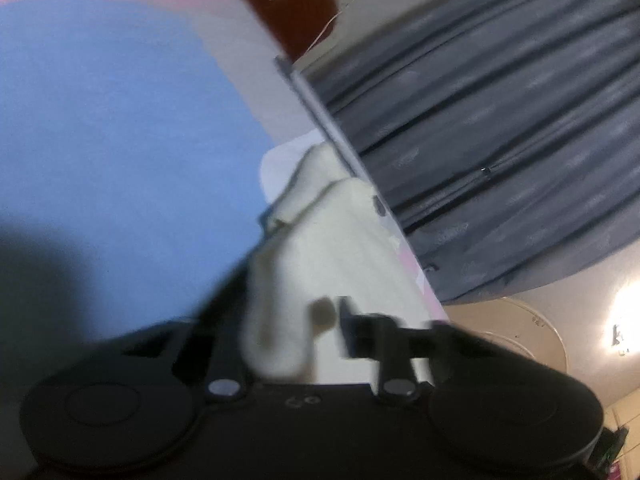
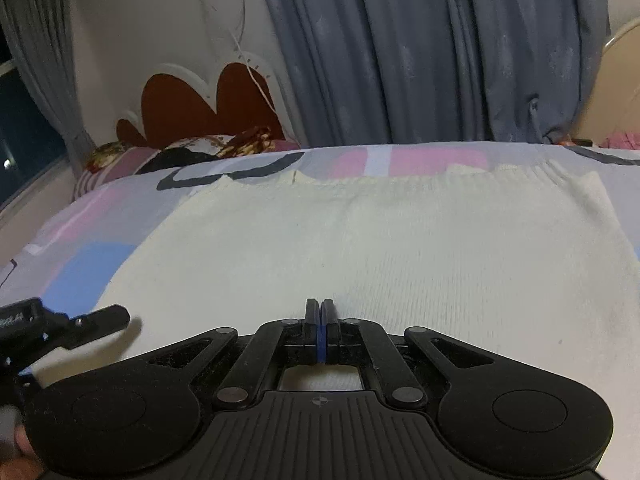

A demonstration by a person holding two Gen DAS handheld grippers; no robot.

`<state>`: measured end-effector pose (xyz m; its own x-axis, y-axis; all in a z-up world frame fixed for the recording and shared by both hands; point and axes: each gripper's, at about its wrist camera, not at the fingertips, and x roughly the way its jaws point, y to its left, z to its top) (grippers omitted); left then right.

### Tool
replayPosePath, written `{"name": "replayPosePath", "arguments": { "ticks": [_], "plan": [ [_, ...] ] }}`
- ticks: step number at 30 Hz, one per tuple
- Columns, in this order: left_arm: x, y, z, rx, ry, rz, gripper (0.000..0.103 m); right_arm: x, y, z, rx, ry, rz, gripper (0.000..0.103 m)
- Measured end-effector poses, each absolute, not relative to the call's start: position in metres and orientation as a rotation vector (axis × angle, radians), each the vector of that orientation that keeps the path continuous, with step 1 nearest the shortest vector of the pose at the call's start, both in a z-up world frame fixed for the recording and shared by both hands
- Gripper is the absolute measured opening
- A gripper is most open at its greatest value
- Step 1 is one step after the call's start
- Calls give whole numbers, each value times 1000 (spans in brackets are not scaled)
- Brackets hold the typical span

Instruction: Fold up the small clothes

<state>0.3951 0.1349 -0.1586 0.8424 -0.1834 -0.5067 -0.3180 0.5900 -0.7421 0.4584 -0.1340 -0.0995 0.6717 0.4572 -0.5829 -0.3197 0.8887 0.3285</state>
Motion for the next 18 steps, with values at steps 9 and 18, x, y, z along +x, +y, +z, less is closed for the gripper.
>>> {"name": "replayPosePath", "arguments": {
  "ticks": [9,18],
  "plan": [
    [413,63,-80,-621,549,-130,6,425,-224,-71,427,594,261,0],
    [442,-97,-76,-373,682,-381,7,391,-343,-50,606,512,107,0]
  ]
}}
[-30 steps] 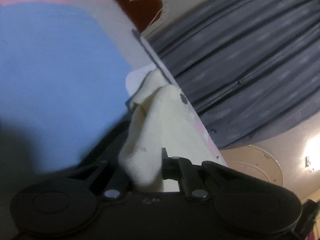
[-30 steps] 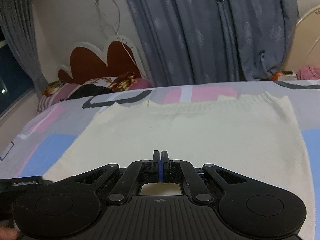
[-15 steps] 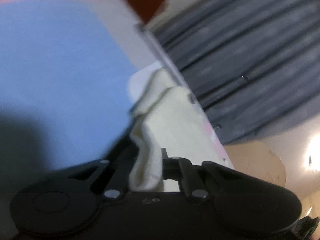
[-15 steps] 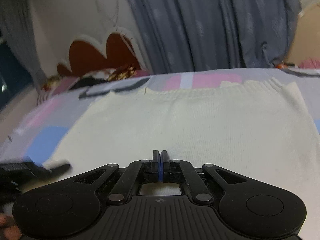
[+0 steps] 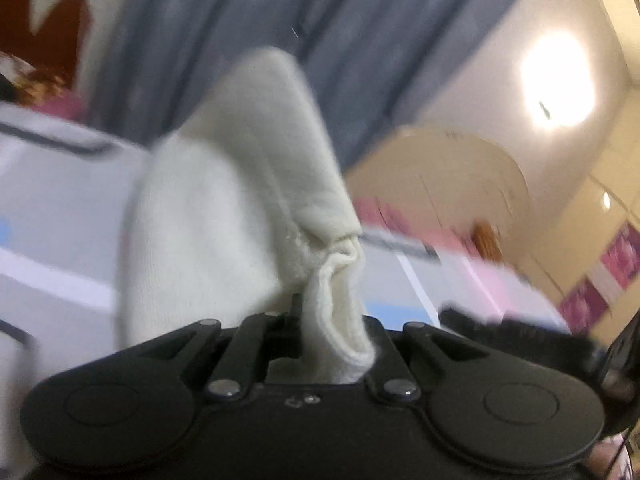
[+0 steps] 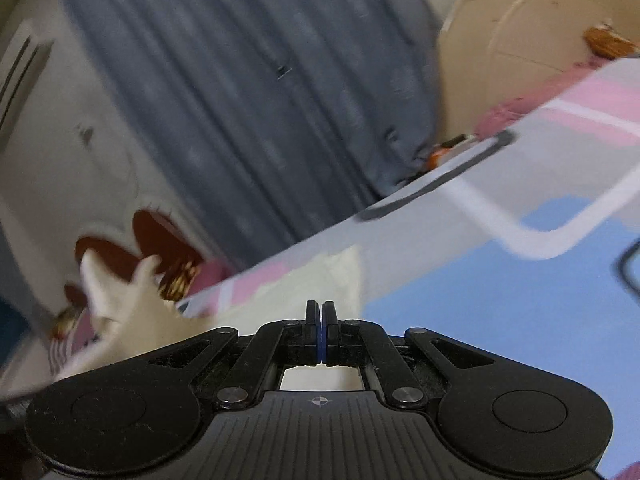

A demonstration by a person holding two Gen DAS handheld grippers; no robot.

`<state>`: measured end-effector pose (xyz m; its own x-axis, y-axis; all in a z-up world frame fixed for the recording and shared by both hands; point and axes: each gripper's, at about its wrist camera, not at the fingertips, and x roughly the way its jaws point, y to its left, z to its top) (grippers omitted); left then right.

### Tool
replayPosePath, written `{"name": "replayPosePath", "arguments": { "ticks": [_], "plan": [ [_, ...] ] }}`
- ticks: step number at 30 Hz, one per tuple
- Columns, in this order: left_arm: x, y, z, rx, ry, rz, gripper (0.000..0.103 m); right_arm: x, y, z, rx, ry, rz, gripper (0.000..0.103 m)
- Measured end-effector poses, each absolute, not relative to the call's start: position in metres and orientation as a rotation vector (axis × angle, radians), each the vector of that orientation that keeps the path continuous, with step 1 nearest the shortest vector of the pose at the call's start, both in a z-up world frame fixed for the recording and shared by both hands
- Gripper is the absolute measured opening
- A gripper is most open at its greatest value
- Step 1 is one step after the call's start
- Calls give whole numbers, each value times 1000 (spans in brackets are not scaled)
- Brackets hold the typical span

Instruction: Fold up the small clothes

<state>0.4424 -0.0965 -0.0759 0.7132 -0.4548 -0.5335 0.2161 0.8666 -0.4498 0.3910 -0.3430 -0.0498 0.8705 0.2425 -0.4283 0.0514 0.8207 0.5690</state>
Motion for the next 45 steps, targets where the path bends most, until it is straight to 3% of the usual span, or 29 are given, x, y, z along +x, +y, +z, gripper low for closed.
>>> {"name": "replayPosePath", "arguments": {
  "ticks": [3,5,7,8,9,15,29,30,31,32,37,40,43,45],
  "plan": [
    [447,-127,-102,-395,839,-490,29,385,-366,-53,650,530,111,0],
    [434,-116,-99,-425,803,-508,58,386,-371,-55,670,556,116,1],
    [424,-90,-87,-451,707,-473,63,388,-371,-52,668,552,135,21],
    [422,-76,-83,-458,683,-449,63,386,-370,-51,664,540,153,43],
    [425,-61,-81,-462,671,-413,62,387,-367,-50,657,531,175,45],
    [446,-5,-95,-441,719,-248,58,406,-325,-63,589,638,281,44],
    [460,-6,-116,-373,782,-247,59,436,-298,-81,489,730,275,44],
    [461,-6,-118,-370,783,-247,59,438,-293,-81,456,730,275,41],
    [461,-7,-119,-369,784,-249,58,442,-288,-81,420,734,285,31],
    [461,-7,-117,-372,784,-257,57,444,-284,-81,384,741,299,14],
    [460,-20,-109,-357,774,-353,55,442,-292,-61,285,713,339,13],
    [462,-33,-116,-274,825,-319,58,448,-300,-77,296,768,312,14],
    [457,-30,-98,-251,764,-322,52,446,-305,-80,333,770,310,14],
    [457,-22,-79,-263,660,-353,52,434,-311,-63,324,693,250,31]
  ]
}}
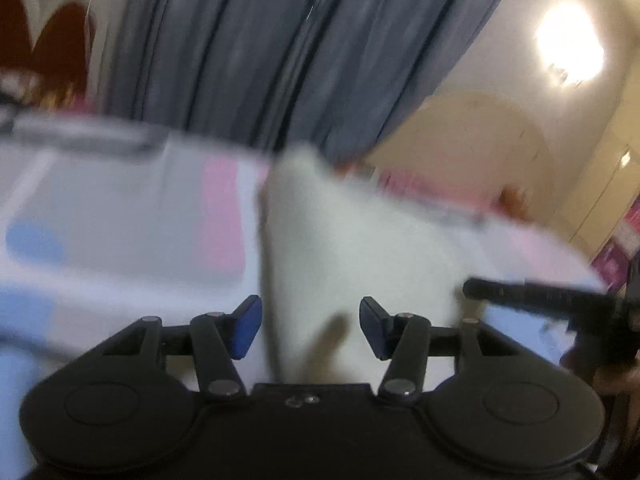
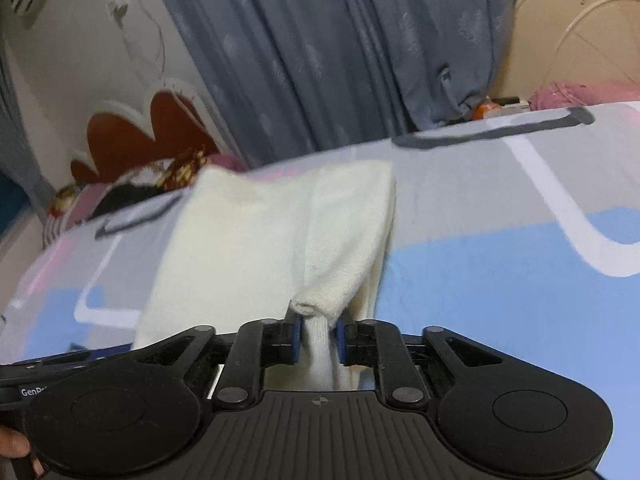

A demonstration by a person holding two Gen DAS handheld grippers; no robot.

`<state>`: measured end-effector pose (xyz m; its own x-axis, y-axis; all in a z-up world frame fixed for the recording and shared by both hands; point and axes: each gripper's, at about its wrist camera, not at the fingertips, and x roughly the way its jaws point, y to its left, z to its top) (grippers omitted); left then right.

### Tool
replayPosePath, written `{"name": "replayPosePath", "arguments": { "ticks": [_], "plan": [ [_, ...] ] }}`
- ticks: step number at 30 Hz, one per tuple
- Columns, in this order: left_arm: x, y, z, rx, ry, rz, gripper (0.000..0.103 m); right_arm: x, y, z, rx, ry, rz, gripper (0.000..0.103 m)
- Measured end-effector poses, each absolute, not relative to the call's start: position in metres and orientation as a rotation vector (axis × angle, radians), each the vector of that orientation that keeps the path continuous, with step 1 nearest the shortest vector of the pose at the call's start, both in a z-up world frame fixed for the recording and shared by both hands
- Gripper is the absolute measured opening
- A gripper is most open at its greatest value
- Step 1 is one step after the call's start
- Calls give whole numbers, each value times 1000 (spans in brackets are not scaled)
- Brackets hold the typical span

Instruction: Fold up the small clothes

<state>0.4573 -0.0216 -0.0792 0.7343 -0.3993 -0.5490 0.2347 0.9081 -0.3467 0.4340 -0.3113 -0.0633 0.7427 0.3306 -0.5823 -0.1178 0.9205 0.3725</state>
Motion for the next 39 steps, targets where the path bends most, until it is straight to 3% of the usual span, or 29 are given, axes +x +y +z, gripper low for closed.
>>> {"name": "replayPosePath", "arguments": {
  "ticks": [4,6,7,11,16,20,21,24,29,35,39],
  "plan": [
    [494,-40,-60,-265,605,-454,52,436,-312,-40,281,569,250,31],
    [517,-52,-63,-266,620,-478,52,450,-304,-38,259,562,275,14],
    [529,-57,-69,-257,645,-460,51,458,-298,-40,234,565,286,12],
    [553,-69,-104,-148,717,-432,50,492,-287,-88,143,734,253,12],
    [546,-74,-82,-140,657,-446,54,482,-303,-65,173,651,255,12],
    [557,-86,-103,-56,717,-401,54,494,-295,-67,181,655,264,12],
    [553,-88,-105,-30,693,-401,54,504,-291,-80,163,741,266,12],
    [539,-93,-92,3,677,-400,54,508,-287,-81,130,761,262,12],
    [490,-73,-82,-93,637,-417,55,461,-292,-56,147,669,309,12],
    [433,-68,-105,-36,674,-410,56,406,-269,-94,68,726,335,12],
    [397,-62,-100,-54,664,-401,56,375,-265,-70,73,647,304,12]
  ]
}}
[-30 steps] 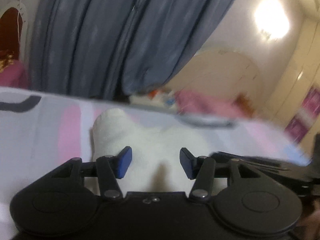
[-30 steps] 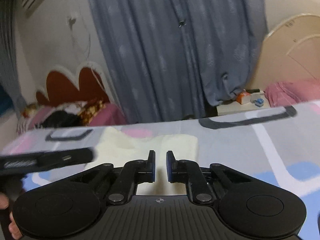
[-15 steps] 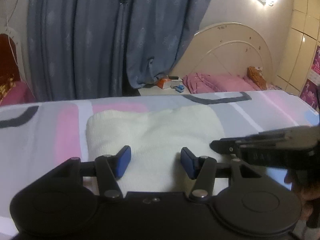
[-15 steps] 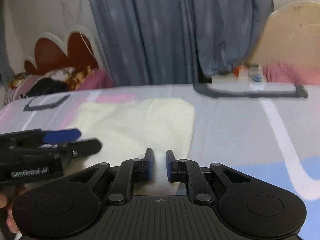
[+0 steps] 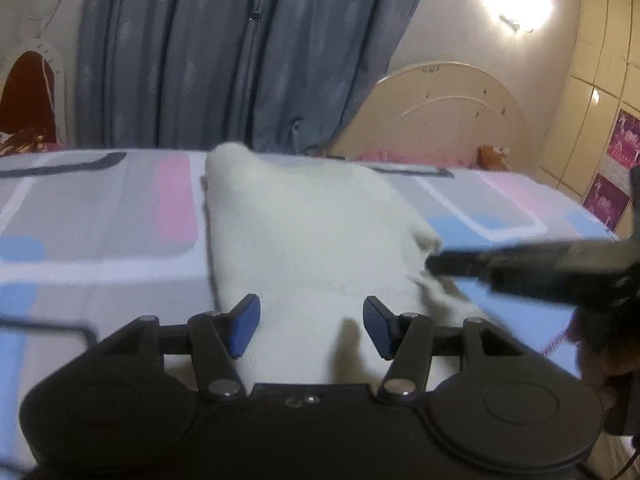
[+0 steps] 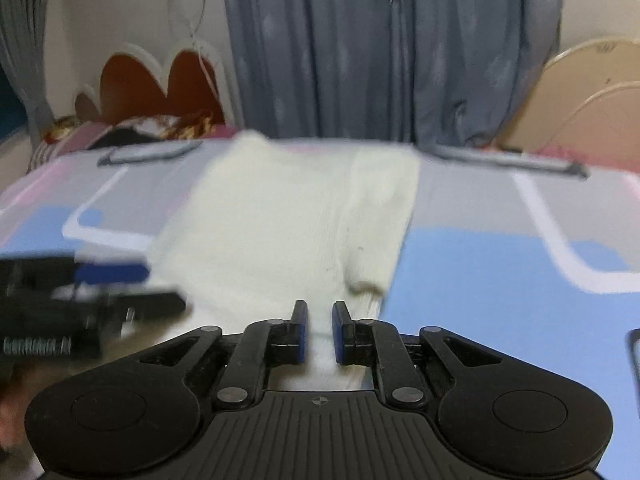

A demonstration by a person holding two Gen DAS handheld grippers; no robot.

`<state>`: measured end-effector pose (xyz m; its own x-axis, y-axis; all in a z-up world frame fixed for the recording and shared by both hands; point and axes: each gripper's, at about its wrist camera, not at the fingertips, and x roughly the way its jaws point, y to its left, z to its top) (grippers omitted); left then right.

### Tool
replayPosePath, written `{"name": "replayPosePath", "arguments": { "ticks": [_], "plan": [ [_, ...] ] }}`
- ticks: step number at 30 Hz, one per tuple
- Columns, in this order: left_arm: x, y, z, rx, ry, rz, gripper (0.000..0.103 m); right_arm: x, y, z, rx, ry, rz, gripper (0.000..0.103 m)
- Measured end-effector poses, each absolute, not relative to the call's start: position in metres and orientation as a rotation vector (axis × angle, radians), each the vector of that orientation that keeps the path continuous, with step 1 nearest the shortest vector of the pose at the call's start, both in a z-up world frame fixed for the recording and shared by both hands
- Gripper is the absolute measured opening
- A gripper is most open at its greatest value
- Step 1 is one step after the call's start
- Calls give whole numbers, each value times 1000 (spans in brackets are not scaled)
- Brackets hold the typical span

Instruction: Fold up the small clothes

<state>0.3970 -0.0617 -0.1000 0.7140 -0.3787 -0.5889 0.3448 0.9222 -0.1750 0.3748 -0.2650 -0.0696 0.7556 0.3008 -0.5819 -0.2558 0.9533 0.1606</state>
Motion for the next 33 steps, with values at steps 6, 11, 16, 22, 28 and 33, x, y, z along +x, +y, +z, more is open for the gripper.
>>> {"name": "replayPosePath", "arguments": {
  "ticks": [6,11,16,22,28,33],
  "plan": [
    [379,-50,-115,-95,754,-336,57,330,-244,-97,-67,712,310,12],
    [374,-49,-112,-96,778,-325,57,321,-245,-68,-7,638,307,12],
    [371,-42,-100,-147,739,-324,59,334,-241,-80,5,773,285,12],
    [392,-33,-89,-218,714,-301,77,338,-272,-62,221,674,246,15],
    [431,-20,-92,-340,749,-318,80,364,-298,-56,347,611,240,75],
    [460,-21,-102,-399,790,-342,76,392,-321,-62,463,646,253,75]
  ]
}}
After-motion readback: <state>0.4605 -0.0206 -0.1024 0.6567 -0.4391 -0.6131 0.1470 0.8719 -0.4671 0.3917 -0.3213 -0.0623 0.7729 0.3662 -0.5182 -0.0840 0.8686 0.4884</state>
